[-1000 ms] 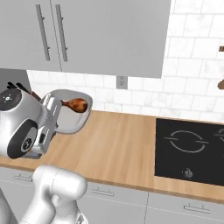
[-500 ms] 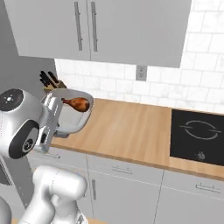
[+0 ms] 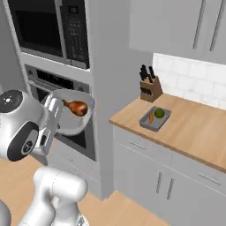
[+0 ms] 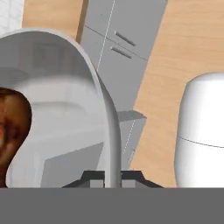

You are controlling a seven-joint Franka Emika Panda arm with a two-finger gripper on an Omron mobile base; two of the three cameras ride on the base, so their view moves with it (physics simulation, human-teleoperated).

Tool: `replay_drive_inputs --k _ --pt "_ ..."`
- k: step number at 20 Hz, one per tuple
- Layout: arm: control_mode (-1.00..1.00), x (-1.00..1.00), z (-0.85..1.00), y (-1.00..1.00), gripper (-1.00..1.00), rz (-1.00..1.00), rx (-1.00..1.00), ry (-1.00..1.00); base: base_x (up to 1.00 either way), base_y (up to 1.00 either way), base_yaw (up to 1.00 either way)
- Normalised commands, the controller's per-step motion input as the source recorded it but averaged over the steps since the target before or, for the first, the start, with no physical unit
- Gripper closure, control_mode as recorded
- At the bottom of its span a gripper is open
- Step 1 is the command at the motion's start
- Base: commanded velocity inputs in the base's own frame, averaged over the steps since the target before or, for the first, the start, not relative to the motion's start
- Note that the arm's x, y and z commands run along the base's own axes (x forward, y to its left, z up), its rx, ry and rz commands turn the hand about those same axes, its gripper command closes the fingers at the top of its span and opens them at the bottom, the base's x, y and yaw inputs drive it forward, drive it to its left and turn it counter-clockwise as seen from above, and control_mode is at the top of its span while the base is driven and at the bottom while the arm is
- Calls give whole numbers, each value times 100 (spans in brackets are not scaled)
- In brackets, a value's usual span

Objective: Take the meat container that has the chicken drumstick and place it on the second highest rack of the freezer. Then take the vegetable container that has the carrot and lime and place it on the highest rack of the freezer.

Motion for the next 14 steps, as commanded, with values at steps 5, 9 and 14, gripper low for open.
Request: replay_drive_inputs --k 5,9,14 --pt "100 0 0 0 100 0 0 0 0 100 47" --pt "100 0 0 0 100 0 0 0 40 98 50" --pt "100 0 0 0 100 0 0 0 82 86 53"
